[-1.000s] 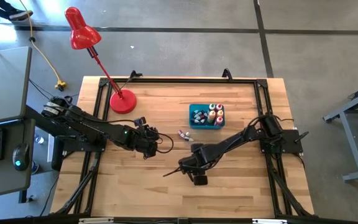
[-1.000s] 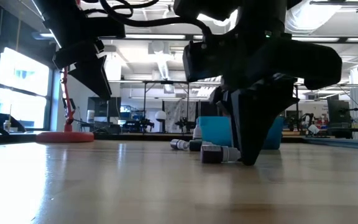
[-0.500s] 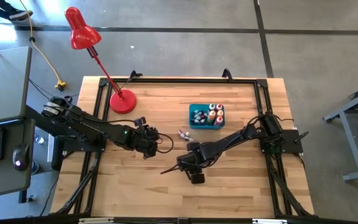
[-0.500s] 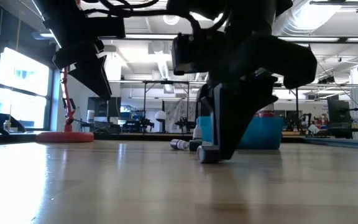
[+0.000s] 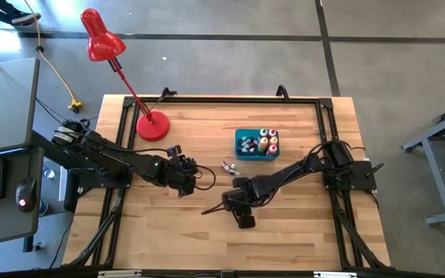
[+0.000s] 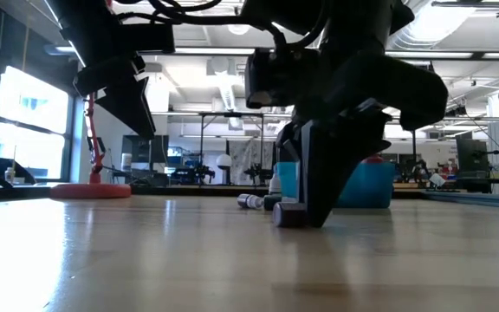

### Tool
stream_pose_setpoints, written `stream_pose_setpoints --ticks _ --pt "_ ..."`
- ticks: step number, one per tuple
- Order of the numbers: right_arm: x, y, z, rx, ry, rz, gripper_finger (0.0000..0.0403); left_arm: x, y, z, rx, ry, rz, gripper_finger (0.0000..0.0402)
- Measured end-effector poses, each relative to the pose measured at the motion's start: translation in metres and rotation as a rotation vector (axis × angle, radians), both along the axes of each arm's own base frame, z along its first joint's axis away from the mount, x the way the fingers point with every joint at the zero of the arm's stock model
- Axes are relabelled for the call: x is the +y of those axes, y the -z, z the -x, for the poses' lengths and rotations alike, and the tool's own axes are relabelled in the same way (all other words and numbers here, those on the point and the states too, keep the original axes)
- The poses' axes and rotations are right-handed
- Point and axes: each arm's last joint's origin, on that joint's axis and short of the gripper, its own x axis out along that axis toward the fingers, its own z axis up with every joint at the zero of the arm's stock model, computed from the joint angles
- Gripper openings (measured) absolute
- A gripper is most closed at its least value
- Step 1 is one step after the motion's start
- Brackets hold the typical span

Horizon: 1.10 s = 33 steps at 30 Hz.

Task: Pick & Place food coloring
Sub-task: Put the bottom small red food coloring bottle into the blue bin

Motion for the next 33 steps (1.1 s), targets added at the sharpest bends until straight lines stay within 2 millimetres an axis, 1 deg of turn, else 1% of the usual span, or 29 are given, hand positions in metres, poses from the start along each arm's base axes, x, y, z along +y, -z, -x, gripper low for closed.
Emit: stream_pose_setpoints --ticks 3,7,9,12,15,18,20,23,25,27,29,33 --pt "0.000 0.001 0.000 0.003 -0.001 -0.007 0.0114 0.000 0.000 0.000 0.000 0.000 0.000 0.0175" --pt "0.001 -0.002 -0.002 -0.006 0.003 -0.011 0.0068 0.000 0.000 0.000 0.000 0.000 0.000 0.0175" --pt "0.001 -0.006 -0.004 -0.001 -0.004 -0.009 0.0060 0.000 0.000 0.000 -0.001 -0.001 -0.002 0.0175" --pt "-0.004 -0.016 -0.006 0.044 -0.011 -0.009 0.0060 0.000 0.000 0.000 -0.009 -0.009 -0.018 0.0175" --pt "-0.015 -0.042 -0.006 0.097 -0.011 0.053 0.0060 0.001 -0.001 -0.001 -0.015 -0.012 -0.023 0.0175" --pt "-0.035 -0.072 -0.005 0.111 0.020 0.242 0.0061 0.001 -0.001 -0.001 -0.015 -0.012 -0.024 0.0175" --pt "-0.052 -0.087 -0.006 0.132 0.047 0.361 0.0065 0.001 -0.001 -0.001 -0.015 -0.012 -0.023 0.0175" --pt "-0.083 -0.106 -0.008 0.138 0.127 0.456 0.0066 0.001 -0.001 -0.001 -0.019 -0.016 -0.025 0.0175" --pt "-0.106 -0.110 -0.005 0.184 0.169 0.492 0.0066 0.001 -0.001 -0.001 -0.027 -0.027 -0.019 0.0175" --pt "-0.128 -0.108 -0.003 0.232 0.212 0.508 0.0065 0.000 -0.001 -0.002 -0.044 -0.037 -0.008 0.0175" --pt "-0.149 -0.106 -0.002 0.243 0.267 0.510 0.0067 0.000 -0.002 -0.003 -0.055 -0.034 0.001 0.0175" --pt "-0.179 -0.098 0.001 0.249 0.345 0.453 0.0080 -0.001 -0.002 -0.004 -0.069 -0.028 0.005 0.0175"
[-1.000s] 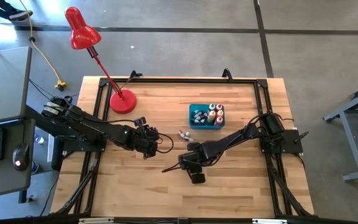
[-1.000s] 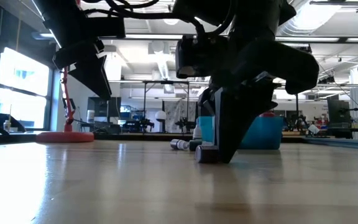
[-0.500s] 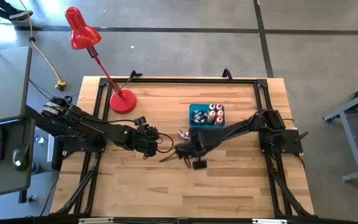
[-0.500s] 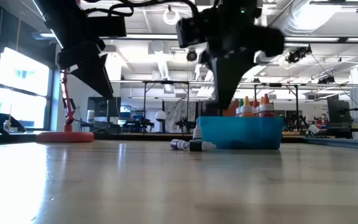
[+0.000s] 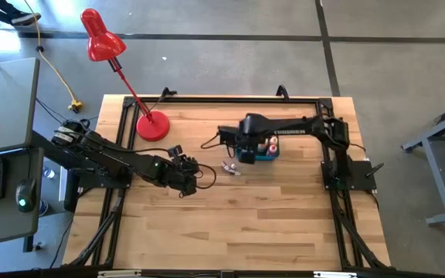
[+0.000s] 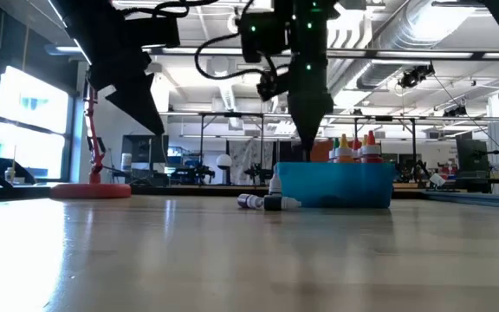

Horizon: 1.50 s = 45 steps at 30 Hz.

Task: Pick & Place food coloring
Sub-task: Put the bottom small red food coloring bottle into the blue bin, then put the small pink food coloring bottle into the blue bin

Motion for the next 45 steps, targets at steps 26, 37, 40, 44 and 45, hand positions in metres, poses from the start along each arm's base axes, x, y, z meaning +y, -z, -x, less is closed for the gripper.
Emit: stream_pose_setpoints --ticks 26,37,40,44,45 --pt "0.048 -0.096 0.011 -0.115 -0.199 0.128 0.0119 0.019 0.005 -0.023 -0.126 0.203 0.088 0.0175" --pt "0.089 -0.132 0.097 -0.513 -0.114 0.093 0.0083 0.055 0.042 -0.066 -0.062 0.679 -0.073 0.0175" --pt "0.094 -0.108 0.115 -0.680 -0.141 0.063 0.0081 0.068 0.056 -0.074 -0.050 0.675 -0.061 0.0175" --pt "0.098 -0.073 0.130 -0.982 -0.240 -0.029 0.0081 0.082 0.059 -0.087 -0.069 0.691 -0.011 0.0175" --pt "0.099 -0.063 0.134 -1.055 -0.286 -0.052 0.0080 0.085 0.061 -0.088 -0.062 0.690 0.001 0.0175"
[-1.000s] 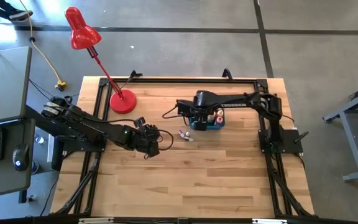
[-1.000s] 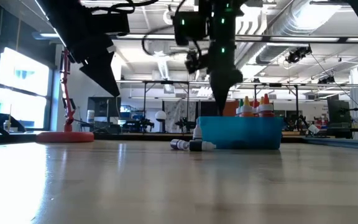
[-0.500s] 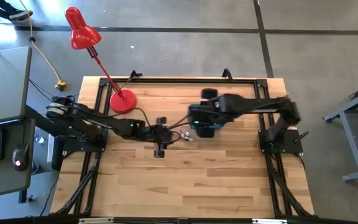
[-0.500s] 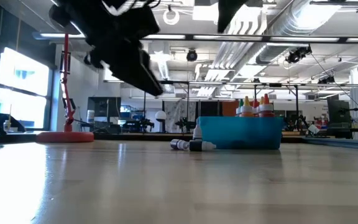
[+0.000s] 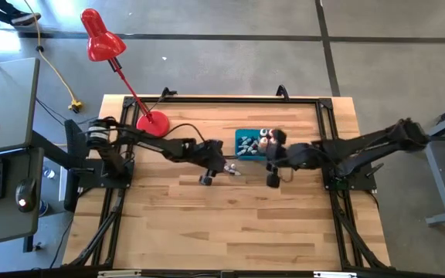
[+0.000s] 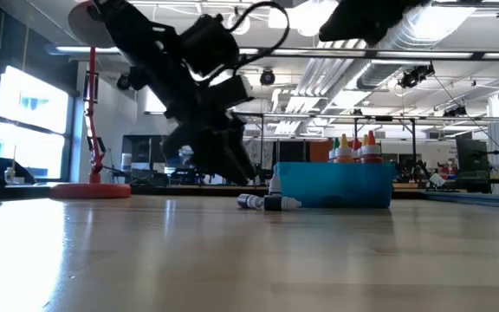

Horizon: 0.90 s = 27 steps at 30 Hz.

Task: Pick & Place food coloring
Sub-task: Put the small pink food coloring bottle into the blue bin

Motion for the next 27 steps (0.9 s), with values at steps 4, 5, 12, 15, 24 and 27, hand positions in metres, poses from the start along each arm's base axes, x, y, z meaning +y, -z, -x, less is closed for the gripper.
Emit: stream_pose_setpoints --ticks 4,5,12,15,24,27 --pt "0.002 0.039 0.018 -0.219 -0.211 -0.016 0.0081 0.011 0.006 -0.010 0.010 0.005 0.039 0.0175" --pt "0.001 0.044 0.023 -0.269 -0.238 -0.026 0.0080 0.012 0.007 -0.012 0.012 0.015 0.053 0.0175" --pt "-0.004 0.056 0.054 -0.457 -0.277 -0.022 0.0082 0.016 0.026 -0.016 0.061 0.008 0.064 0.0175" --pt "-0.006 0.048 0.062 -0.506 -0.276 -0.015 0.0082 0.016 0.031 -0.017 0.068 0.005 0.070 0.0174" --pt "-0.007 0.040 0.069 -0.555 -0.270 -0.051 0.0082 0.015 0.034 -0.014 0.112 -0.053 0.133 0.0098" --pt "-0.007 0.040 0.069 -0.555 -0.268 -0.058 0.0082 0.015 0.035 -0.014 0.119 -0.063 0.140 0.0063"
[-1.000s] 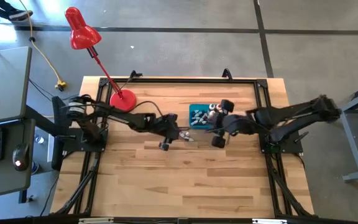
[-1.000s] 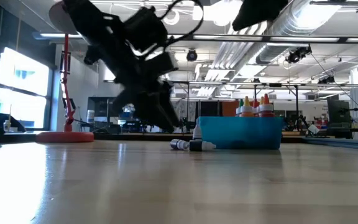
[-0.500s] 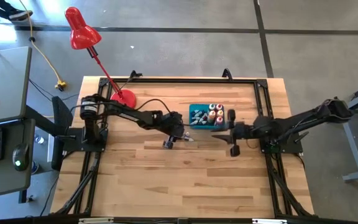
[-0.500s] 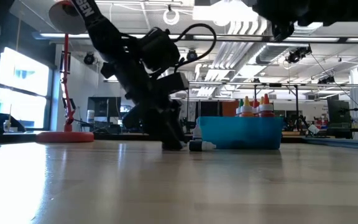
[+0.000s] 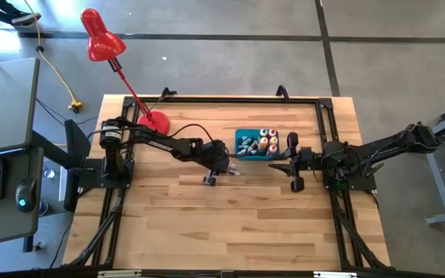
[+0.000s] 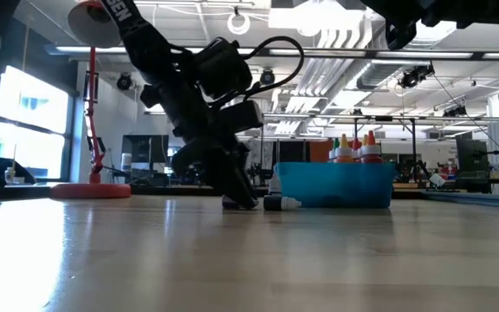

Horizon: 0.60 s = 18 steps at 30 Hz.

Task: Pick & Place food coloring
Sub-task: Put the small pink food coloring bottle into the blue bin

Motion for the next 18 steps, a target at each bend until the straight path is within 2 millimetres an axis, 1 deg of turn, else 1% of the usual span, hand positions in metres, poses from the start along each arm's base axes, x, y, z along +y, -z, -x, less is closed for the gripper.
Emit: stream_pose_setpoints --ticks 3,6,8,9,13,16,18 --pt "0.000 0.000 0.000 -0.001 0.000 -0.003 0.0082 -0.001 -0.003 0.001 -0.008 -0.015 0.031 0.0042" --pt "0.000 0.000 0.000 -0.001 0.000 -0.003 0.0082 -0.001 -0.011 0.001 -0.009 -0.029 0.057 0.0041" --pt "0.000 0.000 0.000 -0.001 0.000 -0.004 0.0082 -0.002 -0.021 0.002 0.000 -0.034 0.062 0.0047" --pt "0.000 0.000 0.000 -0.001 0.000 -0.004 0.0082 -0.002 -0.029 0.002 -0.011 -0.028 0.056 0.0050" --pt "0.000 0.000 0.000 -0.004 0.001 -0.004 0.0082 0.001 -0.075 -0.005 -0.161 -0.012 -0.017 0.0050" --pt "0.000 -0.001 0.000 -0.008 0.001 -0.004 0.0082 0.004 -0.097 -0.016 -0.237 -0.018 -0.086 0.0048" --pt "0.000 -0.001 0.000 -0.009 0.001 -0.004 0.0082 0.010 -0.112 -0.024 -0.294 -0.025 -0.124 0.0047"
